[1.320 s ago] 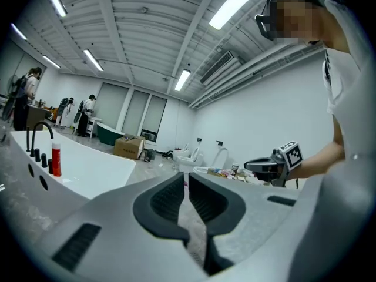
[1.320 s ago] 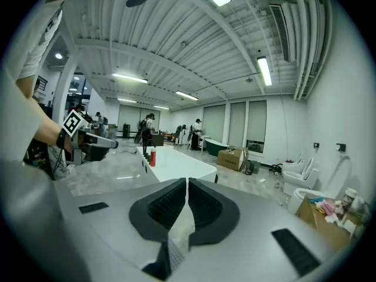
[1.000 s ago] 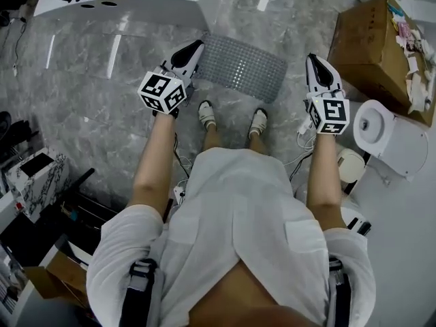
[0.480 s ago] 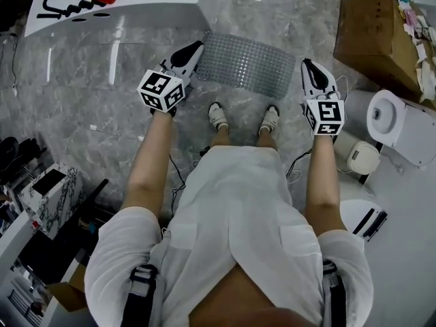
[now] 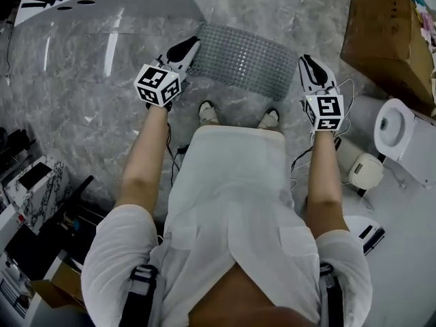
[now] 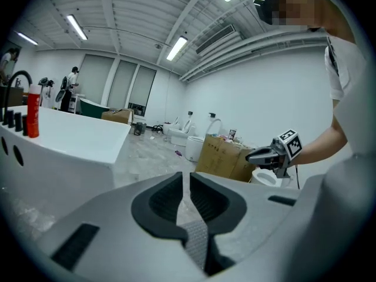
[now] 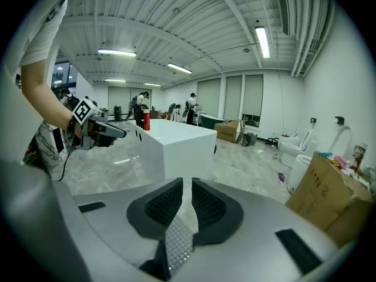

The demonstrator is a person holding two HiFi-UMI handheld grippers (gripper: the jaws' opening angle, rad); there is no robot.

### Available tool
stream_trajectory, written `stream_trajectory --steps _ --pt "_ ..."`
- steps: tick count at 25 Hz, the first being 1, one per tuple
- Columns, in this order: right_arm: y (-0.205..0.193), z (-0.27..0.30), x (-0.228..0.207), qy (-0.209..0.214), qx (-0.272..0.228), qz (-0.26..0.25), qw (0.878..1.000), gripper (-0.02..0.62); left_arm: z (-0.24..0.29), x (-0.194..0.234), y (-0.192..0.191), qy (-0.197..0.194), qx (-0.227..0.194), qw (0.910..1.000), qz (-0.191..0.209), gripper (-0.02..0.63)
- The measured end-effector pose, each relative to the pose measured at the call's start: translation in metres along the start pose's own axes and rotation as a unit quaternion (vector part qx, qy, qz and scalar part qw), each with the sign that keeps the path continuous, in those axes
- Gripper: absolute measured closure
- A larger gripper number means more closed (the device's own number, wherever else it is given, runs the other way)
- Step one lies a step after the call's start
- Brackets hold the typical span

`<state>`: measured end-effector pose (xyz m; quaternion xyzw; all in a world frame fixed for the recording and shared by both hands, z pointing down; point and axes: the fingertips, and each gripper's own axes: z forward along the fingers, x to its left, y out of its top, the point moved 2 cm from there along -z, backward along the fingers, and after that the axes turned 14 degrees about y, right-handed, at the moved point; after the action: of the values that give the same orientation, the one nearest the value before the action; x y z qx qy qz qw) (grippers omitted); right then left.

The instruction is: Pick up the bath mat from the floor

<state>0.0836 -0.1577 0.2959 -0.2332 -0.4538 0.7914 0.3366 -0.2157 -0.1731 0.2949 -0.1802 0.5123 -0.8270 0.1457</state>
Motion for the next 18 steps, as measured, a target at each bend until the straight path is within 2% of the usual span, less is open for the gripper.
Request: stream_trajectory --steps 5,12,18 --pt "-0.081 0.036 -0.013 0.008 0.01 0.005 1.0 0.512 0.036 0.012 -0.084 0.027 0.022 0.9994 -0.008 0.527" --pt "-0.186 0.096 -0.038 0.025 0.022 0.018 0.999 0.474 0.107 0.036 -0.185 0.033 0.034 0.9988 -0.014 0.475" --pt "-0.266 0.153 -0.063 0.024 0.018 0.02 0.999 0.443 0.167 0.064 -0.262 0.039 0.036 0.9985 0.008 0.435"
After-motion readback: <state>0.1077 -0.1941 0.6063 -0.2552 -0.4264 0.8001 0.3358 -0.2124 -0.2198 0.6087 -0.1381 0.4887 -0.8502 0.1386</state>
